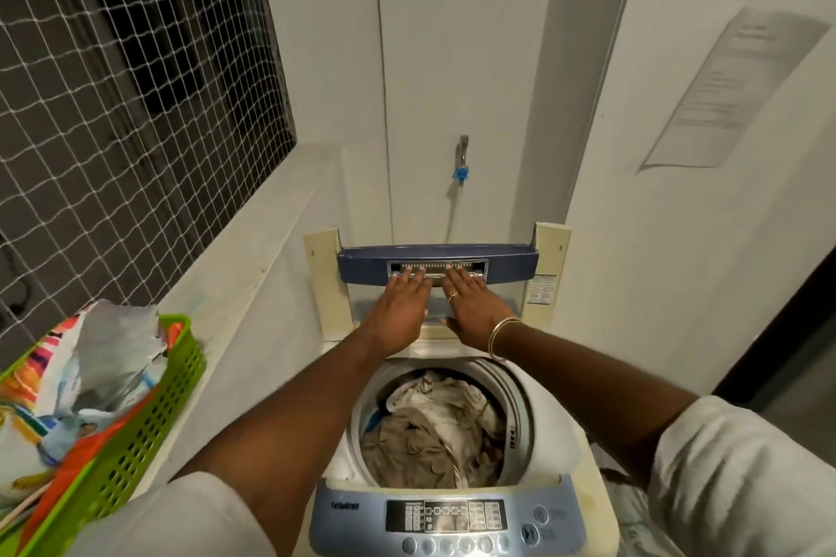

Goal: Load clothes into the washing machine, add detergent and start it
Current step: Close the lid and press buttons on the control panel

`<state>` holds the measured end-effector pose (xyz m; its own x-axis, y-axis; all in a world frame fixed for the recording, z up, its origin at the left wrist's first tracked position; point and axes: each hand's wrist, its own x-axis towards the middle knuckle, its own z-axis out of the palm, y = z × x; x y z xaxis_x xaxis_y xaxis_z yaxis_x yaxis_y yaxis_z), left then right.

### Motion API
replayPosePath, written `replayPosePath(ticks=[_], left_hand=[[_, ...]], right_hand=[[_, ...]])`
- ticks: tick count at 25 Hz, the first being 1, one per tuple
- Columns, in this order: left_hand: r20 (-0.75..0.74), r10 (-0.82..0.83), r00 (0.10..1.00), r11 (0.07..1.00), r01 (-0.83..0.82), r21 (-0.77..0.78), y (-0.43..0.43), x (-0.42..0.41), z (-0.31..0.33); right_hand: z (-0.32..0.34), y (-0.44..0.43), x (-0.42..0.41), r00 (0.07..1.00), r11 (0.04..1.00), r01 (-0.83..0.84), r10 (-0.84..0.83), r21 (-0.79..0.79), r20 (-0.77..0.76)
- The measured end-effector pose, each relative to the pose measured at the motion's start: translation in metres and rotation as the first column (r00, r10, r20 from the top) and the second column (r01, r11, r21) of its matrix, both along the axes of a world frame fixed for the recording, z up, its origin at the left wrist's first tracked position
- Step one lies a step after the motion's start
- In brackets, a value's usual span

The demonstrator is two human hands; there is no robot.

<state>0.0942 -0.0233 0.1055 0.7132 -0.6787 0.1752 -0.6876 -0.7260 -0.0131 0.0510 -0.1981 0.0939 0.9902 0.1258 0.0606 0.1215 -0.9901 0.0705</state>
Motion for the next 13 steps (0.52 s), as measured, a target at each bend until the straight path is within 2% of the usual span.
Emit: replayPosePath(ticks=[5,9,13], left_hand=[[-0.124,0.006,0.992,0.998,0.002,0.065,0.001,0.013,-0.004],[-0.096,0.001,0.995,0.998,0.005,0.063,-0.008,0.02,-0.003],[-0.07,0.023,0.997,0.999,-0.025,-0.024,-0.016,0.025,-0.007]], right_hand=[[0.008,-0.007,0.019,0.997,0.997,0.061,-0.058,0.051,-0.058],[0.009,-0.011,0.027,0.99,0.991,0.111,-0.104,0.077,-0.094],[0.015,-0.007,0.029,0.995,0.993,0.098,-0.097,0.06,-0.026]])
